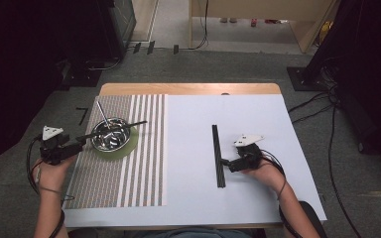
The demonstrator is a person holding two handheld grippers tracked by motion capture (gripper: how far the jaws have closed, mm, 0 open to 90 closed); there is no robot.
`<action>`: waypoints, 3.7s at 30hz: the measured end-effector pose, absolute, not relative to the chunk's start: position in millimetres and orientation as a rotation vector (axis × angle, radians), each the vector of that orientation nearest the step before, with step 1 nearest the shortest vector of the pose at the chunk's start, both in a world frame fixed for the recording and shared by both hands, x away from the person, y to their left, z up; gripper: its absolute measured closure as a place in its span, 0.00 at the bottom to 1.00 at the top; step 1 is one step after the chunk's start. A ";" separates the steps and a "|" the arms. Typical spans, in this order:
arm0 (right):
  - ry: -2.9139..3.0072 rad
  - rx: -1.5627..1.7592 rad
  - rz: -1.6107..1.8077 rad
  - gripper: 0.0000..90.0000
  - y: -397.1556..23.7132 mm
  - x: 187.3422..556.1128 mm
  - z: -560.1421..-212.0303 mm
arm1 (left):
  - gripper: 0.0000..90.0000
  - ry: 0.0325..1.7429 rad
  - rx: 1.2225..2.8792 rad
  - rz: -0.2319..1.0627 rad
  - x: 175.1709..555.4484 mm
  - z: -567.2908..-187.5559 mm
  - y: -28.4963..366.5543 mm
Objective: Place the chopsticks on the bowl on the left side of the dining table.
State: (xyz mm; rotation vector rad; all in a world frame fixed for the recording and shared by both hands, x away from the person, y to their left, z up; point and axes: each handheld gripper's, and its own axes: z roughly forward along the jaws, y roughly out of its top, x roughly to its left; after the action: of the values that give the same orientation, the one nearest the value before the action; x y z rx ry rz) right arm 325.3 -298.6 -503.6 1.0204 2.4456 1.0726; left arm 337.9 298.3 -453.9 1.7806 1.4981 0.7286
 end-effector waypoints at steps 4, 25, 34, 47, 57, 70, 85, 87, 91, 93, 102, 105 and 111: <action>2.445 1.019 1.073 0.12 -298.6 325.4 -503.6 | 0.39 1.502 1.771 0.724 341.3 -453.5 300.0; 2.447 1.022 1.071 0.12 -298.6 325.2 -503.5 | 0.44 1.488 1.780 0.715 346.6 -448.2 296.6; 2.447 1.022 1.071 0.12 -298.6 325.2 -503.5 | 0.48 1.498 1.768 0.704 343.2 -434.4 292.7; 2.447 1.020 1.072 0.12 -298.6 325.3 -503.6 | 0.46 1.464 1.804 0.653 340.5 -416.4 276.0; 2.447 1.022 1.071 0.12 -298.6 325.2 -503.5 | 0.41 1.403 1.842 0.639 339.3 -405.4 255.7; 2.447 1.025 1.070 0.12 -298.6 325.0 -503.5 | 0.50 1.350 1.884 0.630 342.9 -404.9 227.8; 2.447 1.022 1.071 0.12 -298.6 325.2 -503.6 | 0.63 1.329 1.901 0.619 356.2 -410.6 205.5; 2.447 1.022 1.071 0.12 -298.6 325.2 -503.6 | 0.65 1.313 1.903 0.628 360.4 -411.5 200.7; 2.447 1.023 1.071 0.12 -298.7 325.2 -503.6 | 0.61 1.289 1.918 0.631 370.1 -414.2 192.5; 2.447 1.023 1.071 0.12 -298.7 325.2 -503.6 | 0.58 1.326 1.915 0.594 376.7 -416.3 189.9; 2.447 1.024 1.071 0.12 -298.7 325.1 -503.5 | 0.83 1.369 1.905 0.631 389.7 -422.6 189.3; 2.447 1.023 1.071 0.12 -298.7 325.1 -503.5 | 0.85 1.380 1.908 0.626 393.7 -426.2 190.0; 2.447 1.022 1.071 0.12 -298.7 325.2 -503.5 | 0.84 1.392 1.934 0.614 398.5 -433.4 187.5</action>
State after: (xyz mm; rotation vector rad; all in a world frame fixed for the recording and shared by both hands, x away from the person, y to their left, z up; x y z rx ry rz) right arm 325.2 -298.7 -503.5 1.0224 2.4473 1.0706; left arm 398.5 187.5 -433.4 1.9344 1.3917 0.6144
